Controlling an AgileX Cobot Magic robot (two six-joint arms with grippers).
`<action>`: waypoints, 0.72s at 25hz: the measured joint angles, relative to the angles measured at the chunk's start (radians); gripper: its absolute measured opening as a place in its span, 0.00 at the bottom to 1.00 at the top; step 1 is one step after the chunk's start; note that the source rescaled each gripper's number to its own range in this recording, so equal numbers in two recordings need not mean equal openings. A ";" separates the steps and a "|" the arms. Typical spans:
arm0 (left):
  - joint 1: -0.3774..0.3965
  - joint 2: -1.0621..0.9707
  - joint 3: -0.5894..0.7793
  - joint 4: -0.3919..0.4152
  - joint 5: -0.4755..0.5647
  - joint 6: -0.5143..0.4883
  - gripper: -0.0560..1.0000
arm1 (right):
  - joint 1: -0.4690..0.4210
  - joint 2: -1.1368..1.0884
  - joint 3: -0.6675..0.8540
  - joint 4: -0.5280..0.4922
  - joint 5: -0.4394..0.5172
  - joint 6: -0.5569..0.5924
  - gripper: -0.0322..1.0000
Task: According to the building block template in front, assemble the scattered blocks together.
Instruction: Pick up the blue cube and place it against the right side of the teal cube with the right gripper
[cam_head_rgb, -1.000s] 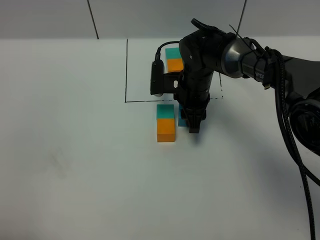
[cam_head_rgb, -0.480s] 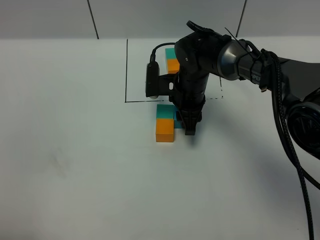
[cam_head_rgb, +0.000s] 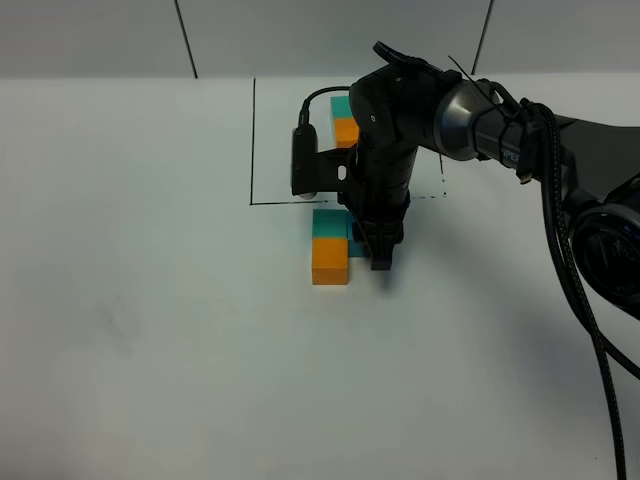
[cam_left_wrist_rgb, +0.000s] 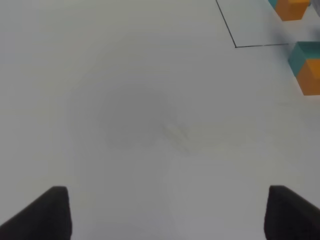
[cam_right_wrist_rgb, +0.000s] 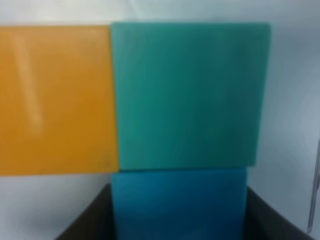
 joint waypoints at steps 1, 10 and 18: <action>0.000 0.000 0.000 0.000 0.000 0.000 0.74 | 0.000 0.000 0.000 0.000 0.000 -0.005 0.03; 0.000 0.000 0.000 0.000 0.000 0.000 0.74 | 0.000 0.000 0.000 -0.001 -0.001 -0.010 0.03; 0.000 0.000 0.000 0.000 0.000 0.000 0.74 | 0.000 0.000 0.000 -0.001 -0.001 -0.010 0.03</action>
